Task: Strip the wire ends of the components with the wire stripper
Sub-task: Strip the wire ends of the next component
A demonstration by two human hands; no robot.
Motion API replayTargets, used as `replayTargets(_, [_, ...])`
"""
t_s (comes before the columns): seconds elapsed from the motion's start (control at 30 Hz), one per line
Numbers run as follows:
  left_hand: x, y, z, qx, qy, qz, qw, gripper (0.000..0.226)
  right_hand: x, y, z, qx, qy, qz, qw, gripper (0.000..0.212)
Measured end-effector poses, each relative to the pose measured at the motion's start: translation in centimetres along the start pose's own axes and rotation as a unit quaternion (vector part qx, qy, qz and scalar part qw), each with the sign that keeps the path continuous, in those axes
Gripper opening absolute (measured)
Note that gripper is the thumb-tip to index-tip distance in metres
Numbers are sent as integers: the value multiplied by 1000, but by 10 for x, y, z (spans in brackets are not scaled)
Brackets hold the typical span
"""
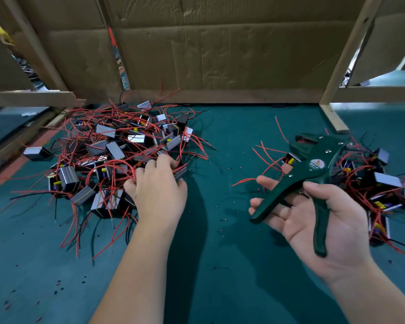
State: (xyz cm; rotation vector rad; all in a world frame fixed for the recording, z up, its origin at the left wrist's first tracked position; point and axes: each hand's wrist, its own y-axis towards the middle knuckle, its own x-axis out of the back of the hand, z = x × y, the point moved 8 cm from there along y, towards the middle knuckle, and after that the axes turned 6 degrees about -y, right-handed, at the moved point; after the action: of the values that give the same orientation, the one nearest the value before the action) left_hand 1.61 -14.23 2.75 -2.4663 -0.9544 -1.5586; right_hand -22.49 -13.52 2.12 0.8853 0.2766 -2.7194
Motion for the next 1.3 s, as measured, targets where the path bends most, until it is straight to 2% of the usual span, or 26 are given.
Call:
replayTargets(0.2, [-5, -1, -1, -7, 55, 23, 998, 28, -4, -1, -2, -12, 9, 24, 1000, 52])
replayTargets(0.33, [-6, -1, -2, -25, 61, 8, 998, 25, -5, 0, -4, -21, 12, 31, 999, 75])
replayTargets(0.47, [8, -4, -10, -35, -7, -58, 998, 20, -5, 2, -4, -33, 14, 29, 999, 92])
replayTargets(0.57, [25, -7, -13, -47, -100, -131, 985, 14, -5, 2, -3, -33, 18, 33, 999, 92])
replayTargets(0.73, [34, -11, -20, -95, -195, -169, 961, 15, -6, 0, -2, -32, 22, 35, 999, 90])
replayTargets(0.8, [40, -14, -24, -131, -211, -198, 948, 23, -6, 0, -2, -31, 20, 36, 999, 89])
replayTargets(0.87, [44, -17, -27, -175, -242, -216, 930, 41, -7, 0, -2, -32, 21, 37, 999, 91])
replayTargets(1.0, [45, -25, -39, -249, -291, -205, 901, 76, -10, 0, -3, -32, 20, 39, 999, 91])
replayTargets(1.13, [42, -32, -55, -323, -348, -171, 863, 90, -13, -1, -3, -34, 21, 50, 998, 93])
replayTargets(1.2, [39, -34, -59, -328, -384, -137, 852, 98, -14, -2, -3, -33, 23, 58, 998, 92])
replayTargets(1.3, [30, -35, -61, -276, -430, -69, 857, 119, -18, -3, -3, -35, 25, 78, 996, 87])
